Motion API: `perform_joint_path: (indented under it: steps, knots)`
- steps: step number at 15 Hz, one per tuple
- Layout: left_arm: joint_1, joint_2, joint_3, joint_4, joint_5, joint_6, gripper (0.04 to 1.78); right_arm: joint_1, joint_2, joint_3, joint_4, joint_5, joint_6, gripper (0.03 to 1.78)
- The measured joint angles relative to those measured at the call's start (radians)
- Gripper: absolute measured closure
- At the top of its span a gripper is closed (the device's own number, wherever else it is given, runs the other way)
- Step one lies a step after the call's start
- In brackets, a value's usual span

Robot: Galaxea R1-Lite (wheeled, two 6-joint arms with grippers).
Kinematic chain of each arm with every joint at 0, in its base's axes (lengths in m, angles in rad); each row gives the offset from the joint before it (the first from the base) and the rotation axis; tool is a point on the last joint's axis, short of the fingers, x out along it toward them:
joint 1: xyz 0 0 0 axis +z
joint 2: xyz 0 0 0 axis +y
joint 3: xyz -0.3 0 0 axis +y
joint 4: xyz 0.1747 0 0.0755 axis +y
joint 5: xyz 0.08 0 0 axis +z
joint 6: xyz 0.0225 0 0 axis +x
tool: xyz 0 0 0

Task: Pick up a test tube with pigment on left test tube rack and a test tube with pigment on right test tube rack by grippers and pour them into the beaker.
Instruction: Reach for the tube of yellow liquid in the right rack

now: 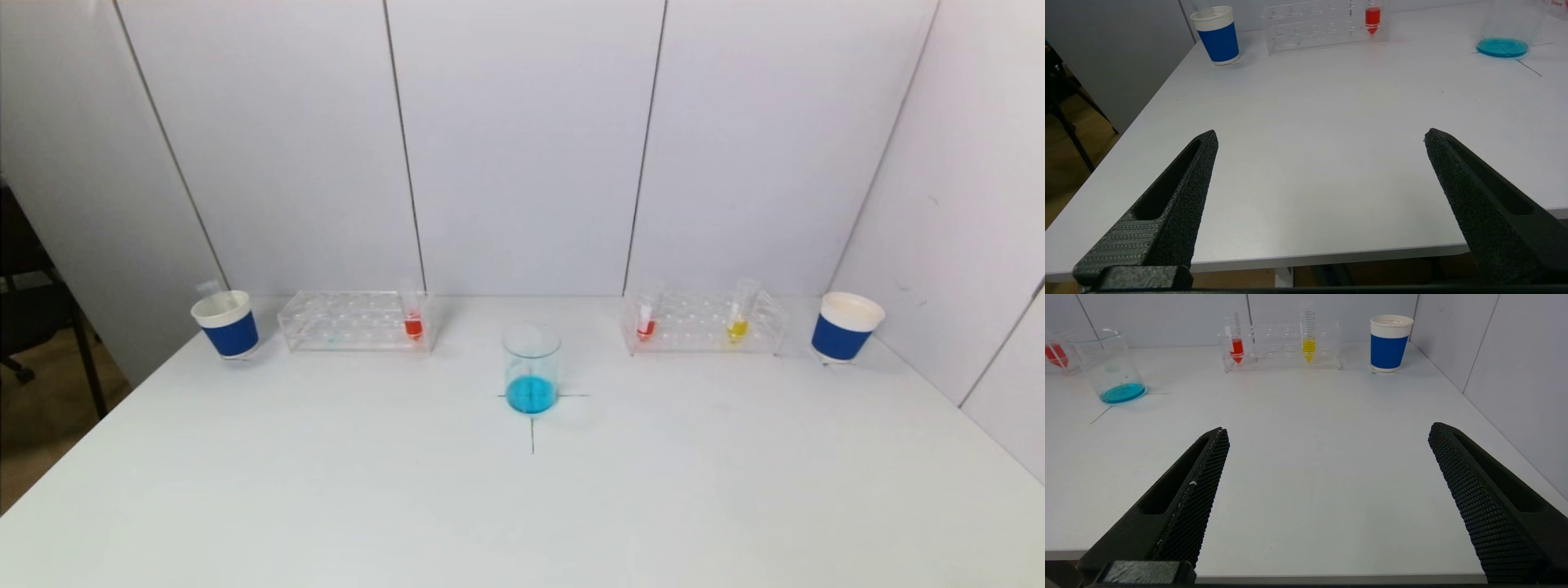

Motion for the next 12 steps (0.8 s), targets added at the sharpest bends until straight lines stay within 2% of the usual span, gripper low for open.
perform_joint_path:
  steps: [12]
  knots:
    - [0.000,0.002,0.000,-0.002,0.008,-0.010,0.06,0.000,0.000,0.000,0.000,0.000,0.000,0.04]
